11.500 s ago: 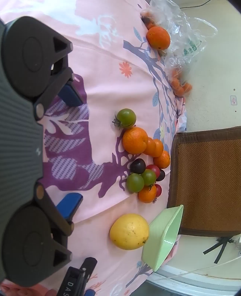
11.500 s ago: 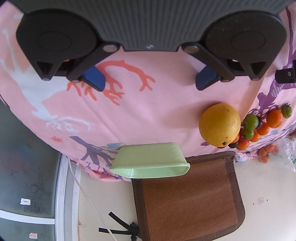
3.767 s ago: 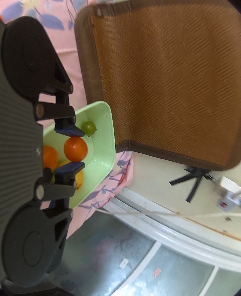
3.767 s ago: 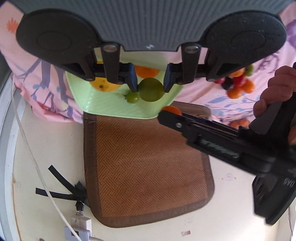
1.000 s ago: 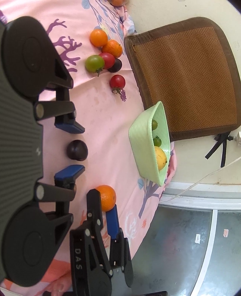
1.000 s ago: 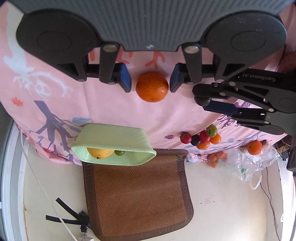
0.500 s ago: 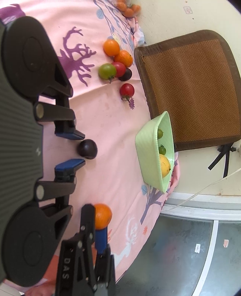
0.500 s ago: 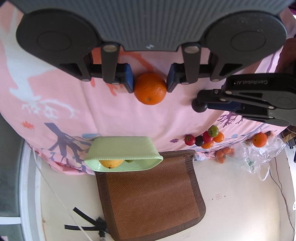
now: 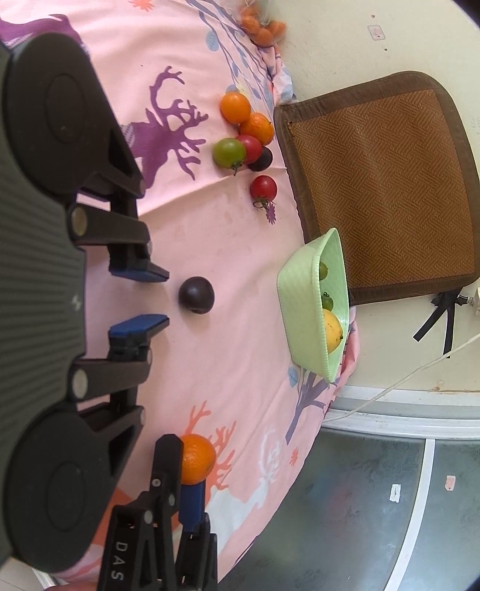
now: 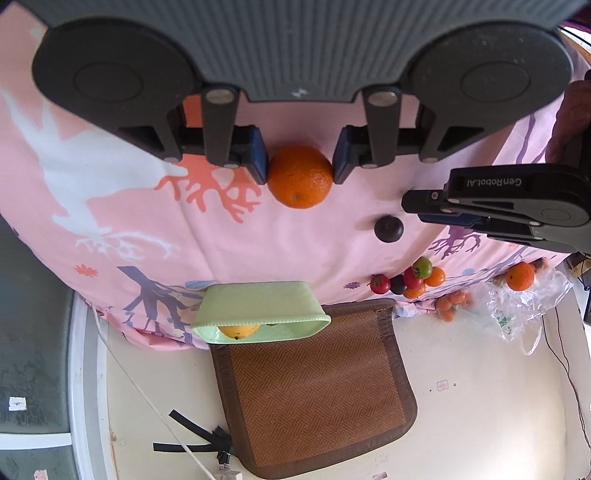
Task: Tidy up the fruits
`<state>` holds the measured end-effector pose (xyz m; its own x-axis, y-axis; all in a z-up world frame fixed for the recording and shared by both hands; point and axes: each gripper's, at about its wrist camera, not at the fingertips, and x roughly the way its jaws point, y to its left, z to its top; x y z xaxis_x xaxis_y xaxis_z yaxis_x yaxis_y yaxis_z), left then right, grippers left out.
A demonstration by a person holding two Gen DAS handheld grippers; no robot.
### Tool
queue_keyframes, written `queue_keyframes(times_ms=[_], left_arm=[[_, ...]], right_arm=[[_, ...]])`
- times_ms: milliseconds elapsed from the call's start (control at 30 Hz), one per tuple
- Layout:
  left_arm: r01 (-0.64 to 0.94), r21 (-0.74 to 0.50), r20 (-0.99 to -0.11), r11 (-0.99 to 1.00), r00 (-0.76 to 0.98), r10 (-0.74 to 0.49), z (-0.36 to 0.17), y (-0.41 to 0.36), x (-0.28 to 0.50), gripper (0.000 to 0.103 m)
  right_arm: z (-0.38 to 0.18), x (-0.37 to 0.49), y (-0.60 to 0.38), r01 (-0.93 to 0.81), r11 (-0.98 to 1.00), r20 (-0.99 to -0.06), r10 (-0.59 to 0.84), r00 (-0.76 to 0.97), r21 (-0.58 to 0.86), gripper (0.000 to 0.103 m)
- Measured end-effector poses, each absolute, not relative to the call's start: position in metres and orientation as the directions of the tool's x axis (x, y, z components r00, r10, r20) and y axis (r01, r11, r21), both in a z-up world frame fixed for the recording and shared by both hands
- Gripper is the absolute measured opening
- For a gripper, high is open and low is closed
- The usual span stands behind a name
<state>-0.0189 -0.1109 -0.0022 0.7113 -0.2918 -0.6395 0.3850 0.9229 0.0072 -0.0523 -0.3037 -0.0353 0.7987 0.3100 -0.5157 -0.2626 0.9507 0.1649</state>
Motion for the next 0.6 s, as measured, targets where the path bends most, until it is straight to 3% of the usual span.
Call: queue_keyframes(times_ms=[100,367,600], left_arm=[[0.386,0.001,-0.64,0.923,0.709,-0.296,-0.002,-0.11,-0.019,0.011],[0.405,-0.041,-0.617,0.913,0.709,-0.343,0.01,-0.106,-0.007,0.011],[0.375,-0.218,-0.557,0.901,0.71,-0.43,0.041,-0.073,0.031,0.011]], right_arm=[[-0.036,-0.054,-0.302,-0.262,0.951,-0.514,0.309,0.8,0.165,0.04],[-0.029,-0.047,-0.31,-0.257,0.952,-0.482,0.307,0.821,0.168,0.04],[-0.021,-0.02,-0.326,-0.246,0.953,-0.458,0.3,0.837,0.174,0.04]])
